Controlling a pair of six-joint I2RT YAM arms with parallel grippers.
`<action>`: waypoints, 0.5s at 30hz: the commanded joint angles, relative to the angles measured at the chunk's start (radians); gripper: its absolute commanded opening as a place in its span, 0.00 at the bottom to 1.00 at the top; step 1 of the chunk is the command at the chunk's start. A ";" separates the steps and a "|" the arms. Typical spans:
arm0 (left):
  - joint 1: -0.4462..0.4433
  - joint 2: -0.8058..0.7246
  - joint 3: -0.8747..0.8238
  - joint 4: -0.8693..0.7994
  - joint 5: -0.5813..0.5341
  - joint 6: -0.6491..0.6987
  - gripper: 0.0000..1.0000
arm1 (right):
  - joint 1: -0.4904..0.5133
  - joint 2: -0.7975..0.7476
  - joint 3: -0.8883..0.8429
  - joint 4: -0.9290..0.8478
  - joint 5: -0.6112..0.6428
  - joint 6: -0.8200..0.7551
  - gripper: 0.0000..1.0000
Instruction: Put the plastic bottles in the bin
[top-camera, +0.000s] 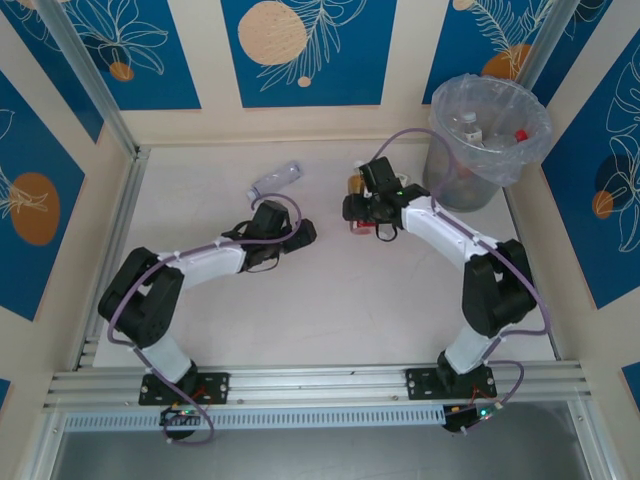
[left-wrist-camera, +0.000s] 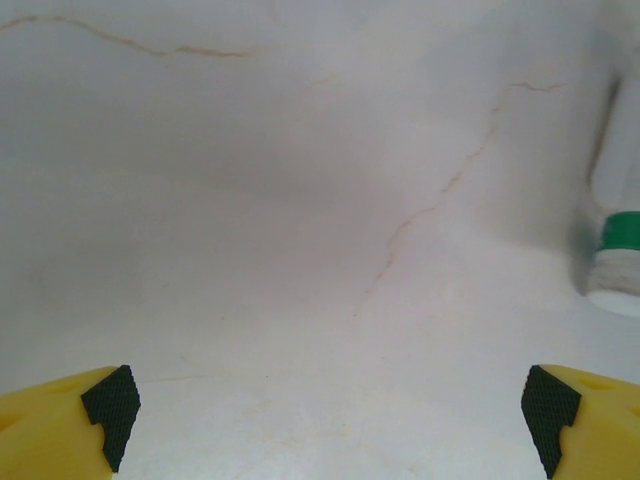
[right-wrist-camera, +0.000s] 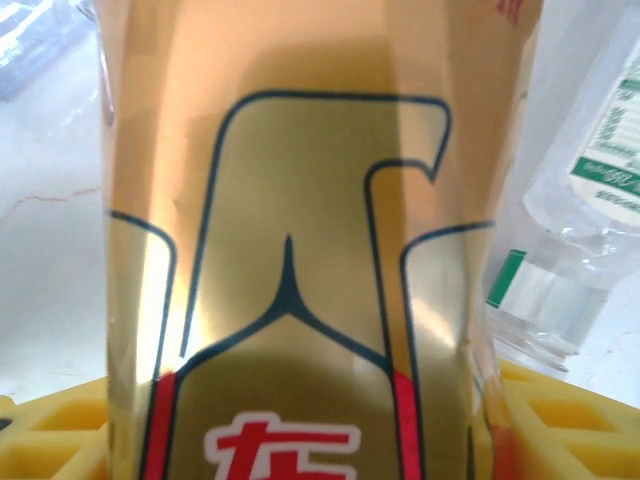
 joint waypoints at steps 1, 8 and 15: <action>0.009 -0.073 -0.025 0.105 0.050 0.105 1.00 | -0.019 -0.100 -0.040 0.085 -0.020 -0.025 0.60; 0.010 -0.159 -0.074 0.199 0.090 0.205 1.00 | -0.057 -0.256 -0.123 0.179 -0.061 -0.049 0.58; 0.009 -0.191 -0.118 0.277 0.097 0.204 1.00 | -0.120 -0.369 -0.136 0.210 -0.126 -0.058 0.58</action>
